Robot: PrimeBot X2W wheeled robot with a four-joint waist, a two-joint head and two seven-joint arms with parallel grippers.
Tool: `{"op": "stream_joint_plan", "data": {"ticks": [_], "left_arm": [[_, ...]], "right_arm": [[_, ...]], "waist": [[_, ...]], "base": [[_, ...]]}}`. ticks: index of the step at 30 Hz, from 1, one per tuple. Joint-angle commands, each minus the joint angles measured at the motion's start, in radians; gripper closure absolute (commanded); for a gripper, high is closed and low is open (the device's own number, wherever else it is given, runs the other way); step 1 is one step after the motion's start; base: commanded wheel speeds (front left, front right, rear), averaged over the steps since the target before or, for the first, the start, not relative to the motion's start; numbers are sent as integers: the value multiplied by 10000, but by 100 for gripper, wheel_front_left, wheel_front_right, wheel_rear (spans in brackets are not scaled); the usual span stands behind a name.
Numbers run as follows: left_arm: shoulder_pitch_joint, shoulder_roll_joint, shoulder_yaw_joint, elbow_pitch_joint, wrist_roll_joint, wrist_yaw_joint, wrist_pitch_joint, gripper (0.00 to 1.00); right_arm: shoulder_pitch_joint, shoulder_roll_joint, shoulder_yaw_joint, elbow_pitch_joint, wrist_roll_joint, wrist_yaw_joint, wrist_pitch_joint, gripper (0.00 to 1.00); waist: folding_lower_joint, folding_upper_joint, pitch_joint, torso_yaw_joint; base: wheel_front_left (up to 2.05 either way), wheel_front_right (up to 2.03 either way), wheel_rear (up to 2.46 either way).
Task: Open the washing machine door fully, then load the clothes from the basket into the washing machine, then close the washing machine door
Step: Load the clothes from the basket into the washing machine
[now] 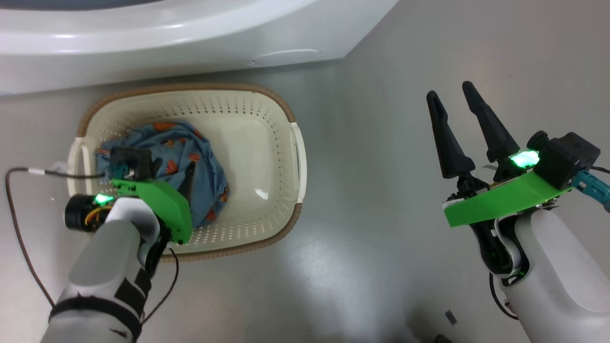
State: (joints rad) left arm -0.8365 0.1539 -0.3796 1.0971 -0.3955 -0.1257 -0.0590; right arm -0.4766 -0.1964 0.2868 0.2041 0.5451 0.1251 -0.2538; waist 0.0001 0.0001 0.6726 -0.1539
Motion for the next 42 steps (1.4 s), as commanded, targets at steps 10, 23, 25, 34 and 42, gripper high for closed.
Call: {"op": "stream_joint_plan", "data": {"ticks": [10, 23, 25, 34, 42], "left_arm": [[-1201, 420, -461, 1176, 187, -45, 863, 0], [-2155, 765, -789, 1784, 293, 301, 1782, 0], [-2278, 879, -824, 1820, 323, 437, 1904, 0], [-2454, 1055, -1040, 1901, 411, 801, 2457, 0], [-2364, 1130, -1153, 1926, 358, 1036, 3198, 55]], "right_arm": [[-206, 183, 228, -381, -93, 56, -80, 0], [-514, 401, 347, -517, -142, 56, -80, 0], [-566, 434, 367, -547, -149, 56, -80, 0], [-621, 497, 336, -639, -179, 56, -80, 0], [-617, 562, 357, -690, -196, 56, -80, 0]], "waist": [[-1, -1, 1139, -557], [-1, -1, 2119, -993], [-1, -1, 2270, -1080], [-1, -1, 2649, -1344], [-1, -1, 2784, -1441]], "base": [[0, 0, 0], [0, 0, 0], [0, 0, 0], [0, 0, 0], [0, 0, 0]]}}
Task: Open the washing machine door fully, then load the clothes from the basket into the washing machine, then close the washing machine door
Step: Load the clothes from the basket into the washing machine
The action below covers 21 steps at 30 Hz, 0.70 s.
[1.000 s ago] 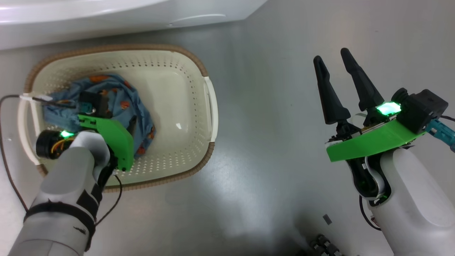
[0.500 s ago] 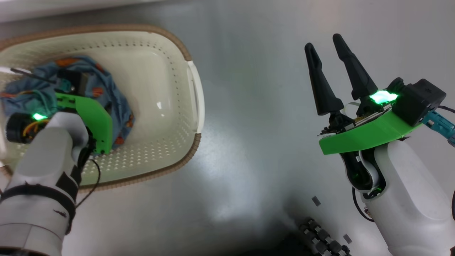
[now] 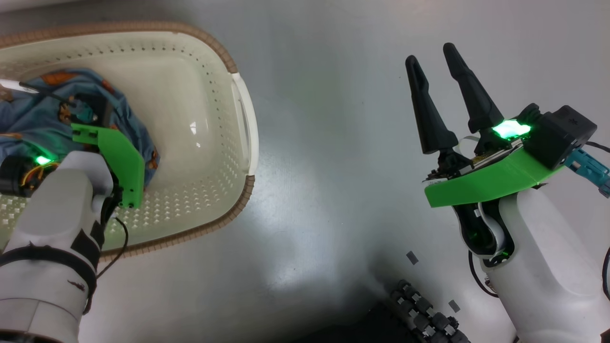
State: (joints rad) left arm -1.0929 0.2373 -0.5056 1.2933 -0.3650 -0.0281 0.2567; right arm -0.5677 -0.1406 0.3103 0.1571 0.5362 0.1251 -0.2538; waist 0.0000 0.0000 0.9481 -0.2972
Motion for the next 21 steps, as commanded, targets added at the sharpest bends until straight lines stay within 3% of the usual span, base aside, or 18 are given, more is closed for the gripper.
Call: {"op": "stream_joint_plan", "data": {"ticks": [1, 11, 21], "left_arm": [[206, 297, 80, -35, 58, 60, 77, 98], [392, 131, 31, -30, -114, -98, -612, 100], [896, -331, 329, -28, -714, -499, -1691, 100]], "right_arm": [[298, 2, 115, -221, -112, 56, -80, 0], [237, -19, 110, -120, -144, 56, -80, 0], [286, -146, 142, 18, -107, 56, -80, 0]], "waist": [[0, 0, 46, -4], [0, 0, -321, 195], [0, 0, -1591, 579]], "base": [[0, 0, 0], [0, 0, 0], [0, 0, 0]]}}
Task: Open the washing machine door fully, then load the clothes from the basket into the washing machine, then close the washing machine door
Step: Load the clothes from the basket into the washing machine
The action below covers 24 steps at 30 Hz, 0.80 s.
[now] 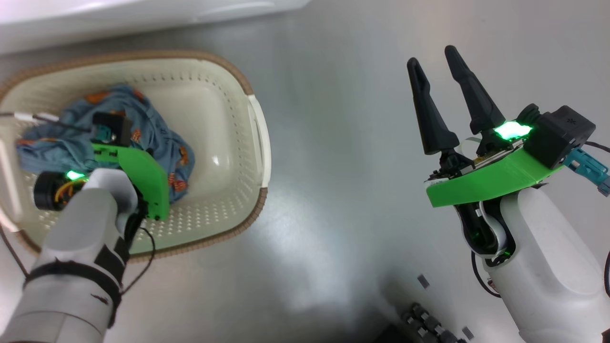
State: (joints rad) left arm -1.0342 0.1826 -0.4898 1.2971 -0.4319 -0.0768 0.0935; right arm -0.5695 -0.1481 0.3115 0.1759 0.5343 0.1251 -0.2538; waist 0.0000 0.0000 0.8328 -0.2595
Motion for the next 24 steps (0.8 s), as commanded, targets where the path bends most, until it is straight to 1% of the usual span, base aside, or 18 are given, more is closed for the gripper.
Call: {"op": "stream_joint_plan", "data": {"ticks": [1, 8, 12, 17, 24], "left_arm": [[378, 158, 225, -67, -129, -54, -233, 100], [940, -219, 323, -184, -497, -379, -1556, 100], [1248, -383, 318, -297, -710, -486, -2204, 100], [1737, -529, 294, -488, -1069, -530, -2796, 100], [2800, -530, 175, -1491, -1970, -536, -3308, 100]], "right_arm": [[324, -83, 136, -143, -77, 56, -80, 0], [617, -208, 92, 37, 32, 56, -80, 0], [884, -307, 30, 198, 87, 56, -80, 0], [1187, -451, 7, 329, 147, 56, -80, 0], [1538, -691, -94, 488, 230, 56, -80, 0]], "waist": [[0, 0, -604, 242], [0, 0, -1761, 544], [0, 0, -2363, 753], [0, 0, -3160, 981], [0, 0, -4382, 1177]], "base": [[0, 0, 0], [0, 0, 0], [0, 0, 0], [0, 0, 0], [0, 0, 0]]}}
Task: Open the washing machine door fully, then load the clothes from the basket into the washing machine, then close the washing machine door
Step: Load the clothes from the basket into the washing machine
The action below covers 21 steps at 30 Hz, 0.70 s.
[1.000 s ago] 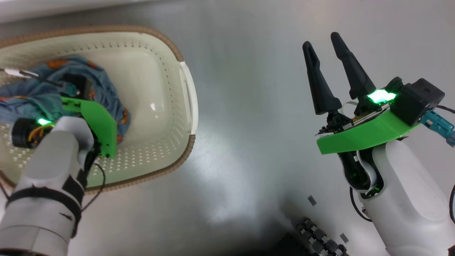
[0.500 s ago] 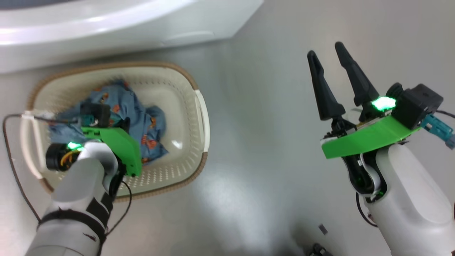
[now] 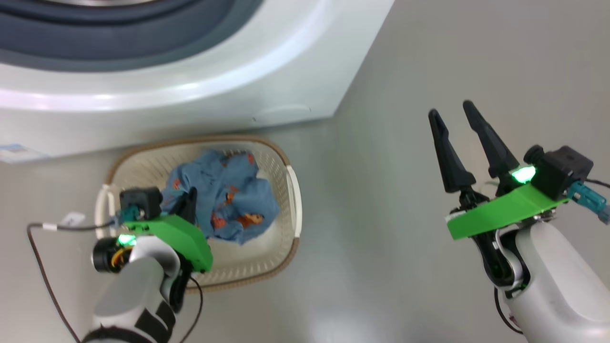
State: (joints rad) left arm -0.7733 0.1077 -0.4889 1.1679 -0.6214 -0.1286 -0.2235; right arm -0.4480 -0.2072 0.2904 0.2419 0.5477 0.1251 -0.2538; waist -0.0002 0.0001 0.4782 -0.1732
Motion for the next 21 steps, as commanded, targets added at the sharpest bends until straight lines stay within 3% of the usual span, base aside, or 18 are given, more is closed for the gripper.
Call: {"op": "stream_joint_plan", "data": {"ticks": [1, 12, 21], "left_arm": [[338, 233, 136, -361, -180, -19, -187, 100], [1398, 555, -111, -2016, -630, -20, -372, 100], [2418, 907, 480, -4250, -213, 263, -380, 100]], "right_arm": [[383, -137, 112, -137, 113, 56, -80, 0], [1031, -376, 117, 95, 249, 56, -80, 0], [1556, -623, 154, 237, 353, 56, -80, 0]], "waist": [[2, -1, -995, 353], [2, -1, -2344, 772], [2, -1, -3299, 1127]], "base": [[0, 0, 0], [0, 0, 0], [0, 0, 0]]}}
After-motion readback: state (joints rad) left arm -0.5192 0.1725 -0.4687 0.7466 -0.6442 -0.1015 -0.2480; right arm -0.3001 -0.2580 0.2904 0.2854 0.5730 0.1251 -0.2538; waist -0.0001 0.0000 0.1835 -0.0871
